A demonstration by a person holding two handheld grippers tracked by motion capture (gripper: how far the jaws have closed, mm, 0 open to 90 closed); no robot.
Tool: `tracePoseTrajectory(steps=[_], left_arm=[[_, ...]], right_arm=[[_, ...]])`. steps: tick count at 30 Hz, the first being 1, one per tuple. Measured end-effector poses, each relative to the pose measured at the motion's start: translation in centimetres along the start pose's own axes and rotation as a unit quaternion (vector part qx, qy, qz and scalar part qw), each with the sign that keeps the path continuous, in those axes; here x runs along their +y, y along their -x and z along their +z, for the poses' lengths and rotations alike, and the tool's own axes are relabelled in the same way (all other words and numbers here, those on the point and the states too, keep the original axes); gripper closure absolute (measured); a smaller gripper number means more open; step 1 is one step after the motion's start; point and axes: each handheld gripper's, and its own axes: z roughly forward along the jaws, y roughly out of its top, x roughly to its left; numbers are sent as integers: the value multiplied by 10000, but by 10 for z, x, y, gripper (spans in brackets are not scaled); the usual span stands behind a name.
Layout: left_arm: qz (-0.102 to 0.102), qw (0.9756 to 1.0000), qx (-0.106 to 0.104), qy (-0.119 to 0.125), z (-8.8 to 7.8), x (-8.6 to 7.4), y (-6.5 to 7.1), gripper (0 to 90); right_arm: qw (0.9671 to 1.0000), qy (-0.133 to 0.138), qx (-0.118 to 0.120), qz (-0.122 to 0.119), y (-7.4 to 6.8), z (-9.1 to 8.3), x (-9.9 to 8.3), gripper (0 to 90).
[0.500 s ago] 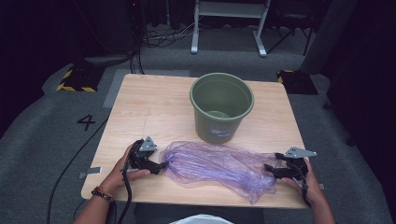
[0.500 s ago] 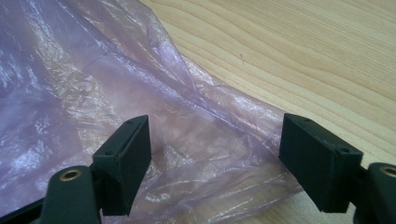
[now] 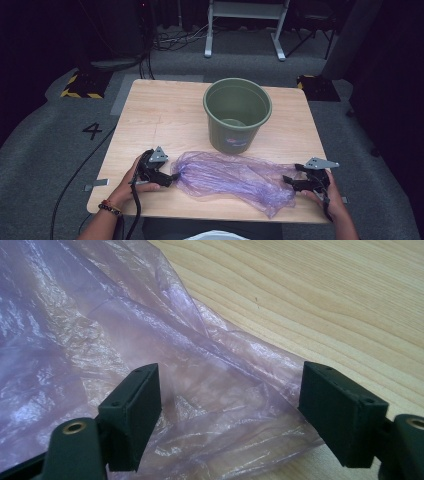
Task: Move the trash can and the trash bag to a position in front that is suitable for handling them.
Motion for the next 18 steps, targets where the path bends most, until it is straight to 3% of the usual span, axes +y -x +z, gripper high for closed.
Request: tracePoseTrajectory(steps=[5,9,11,16,18], left_arm=[[-2,10000,15,59,-3,2,0,160],[36,9995,-103,305,-10,5,3,159],[71,9991,-53,413,-14,6,5,158],[93,9982,-93,581,-18,8,6,162],[164,9985,45,514,-19,8,5,163]], right_arm=[[10000,-1,-1,0,0,0,0,250],[10000,2,6,-2,0,0,0,251],[10000,18,-4,-6,0,0,0,252],[9997,252,-19,68,1,-6,7,258],[9990,444,-107,-8,-1,-13,18,259]])
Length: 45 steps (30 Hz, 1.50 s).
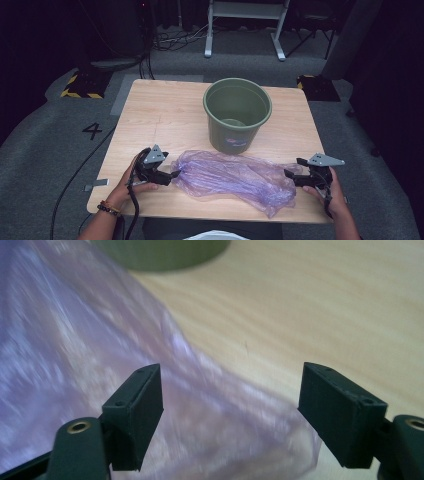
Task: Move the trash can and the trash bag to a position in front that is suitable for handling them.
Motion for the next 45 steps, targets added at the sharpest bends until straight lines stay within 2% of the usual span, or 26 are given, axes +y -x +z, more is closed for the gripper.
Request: tracePoseTrajectory(steps=[4,7,12,14,16,17,20,21,25,26,29,35,41,45], left_arm=[[-9,9999,115,-115,-2,-2,-6,162],[-47,9996,207,-187,-4,-5,-10,160],[-124,9993,242,-272,-4,-9,-15,164],[-177,9992,207,-302,-2,-11,-18,166],[-222,9990,198,-329,-1,-12,-19,167],[-208,9989,202,-359,-1,-13,-20,168],[-214,9990,190,-354,0,-14,-21,168],[-278,9988,168,-355,1,-15,-22,167],[-309,9986,104,-412,5,-17,-24,167],[-324,9985,98,-433,6,-17,-24,167],[-340,9985,35,-432,7,-18,-24,169],[-234,9985,48,-486,9,-18,-23,164],[-238,9985,50,-495,9,-17,-23,159],[-248,9985,42,-493,9,-17,-23,158]], right_arm=[[9998,194,-33,-99,-4,-2,17,261],[9992,340,48,-203,-8,-2,31,261],[9969,732,200,-205,-13,-3,55,261],[9955,870,293,-226,-18,2,68,259],[9953,889,305,-232,-19,4,72,258],[9950,893,301,-328,-26,11,82,254],[9946,904,332,-388,-30,18,89,252],[9943,916,327,-428,-36,28,96,244],[9937,1000,364,-340,-42,39,101,241],[9935,1039,332,-329,-48,47,104,241],[9928,1071,422,-322,-52,51,105,234],[9936,990,361,-397,-62,65,104,221],[9942,945,346,-379,-66,73,102,221],[9949,932,181,-352,-71,79,101,205]])
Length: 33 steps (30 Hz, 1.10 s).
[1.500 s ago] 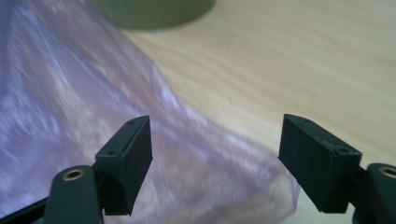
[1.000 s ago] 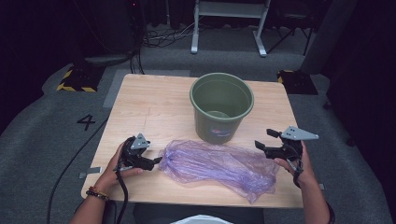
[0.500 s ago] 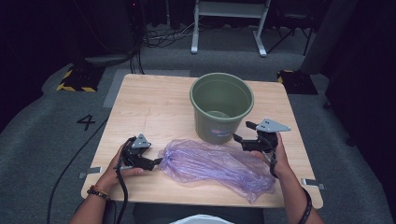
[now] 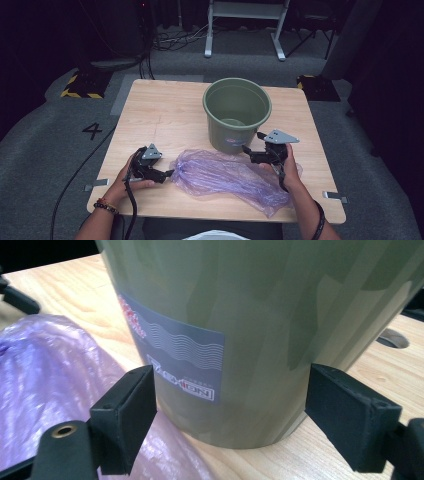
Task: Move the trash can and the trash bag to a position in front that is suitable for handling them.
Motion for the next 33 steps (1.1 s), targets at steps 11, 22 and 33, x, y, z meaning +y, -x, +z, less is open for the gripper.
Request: tracePoseTrajectory(steps=[11,22,33], left_arm=[[13,10000,-3,6,0,0,0,158],[30,10000,-1,4,0,0,0,159],[31,10000,-1,3,0,0,0,159]], right_arm=[[9988,39,-402,279,0,15,0,167],[9984,-64,-487,273,5,30,8,165],[9979,-223,-555,237,15,41,16,176]])
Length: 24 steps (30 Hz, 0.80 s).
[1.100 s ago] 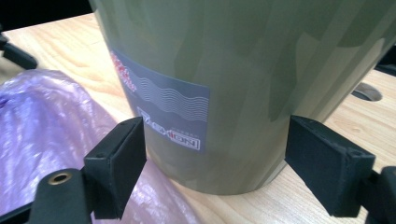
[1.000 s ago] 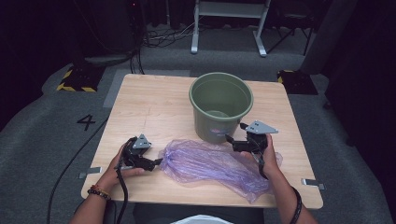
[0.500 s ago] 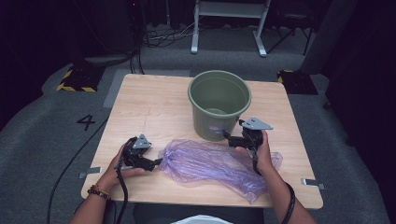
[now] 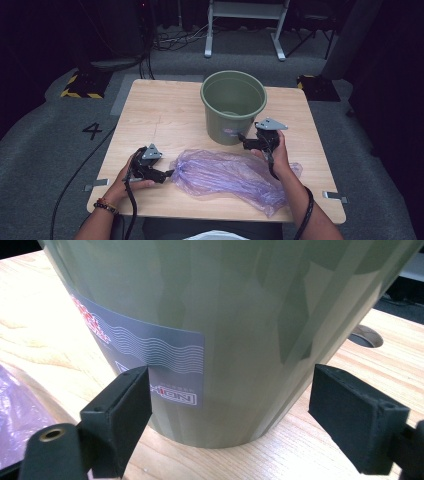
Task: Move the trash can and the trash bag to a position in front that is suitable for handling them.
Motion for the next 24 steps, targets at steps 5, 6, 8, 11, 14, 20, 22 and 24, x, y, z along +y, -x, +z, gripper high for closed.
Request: tracePoseTrajectory(steps=[5,6,8,11,14,20,22,24], left_arm=[[-2,10000,-3,0,0,0,0,159],[-3,10000,-3,1,0,0,0,159],[-2,10000,-2,2,0,0,0,159],[16,10000,10,2,0,0,0,161],[13,10000,11,2,0,0,0,161],[5,10000,28,5,0,0,1,160],[-5,10000,20,8,0,0,1,160],[-4,10000,19,7,0,0,1,160]], right_arm=[[10000,-20,-55,-40,4,-7,0,205],[10000,-1,-63,-62,5,-10,0,206],[9999,14,-39,-112,7,-18,-1,209],[9997,-18,-68,-232,11,-34,-3,216],[9992,-33,-127,-374,13,-48,-6,220],[9978,-432,-81,-489,18,-90,-23,254],[9974,-504,217,-477,16,-109,-38,256],[9972,-504,389,-394,15,-119,-45,268]])
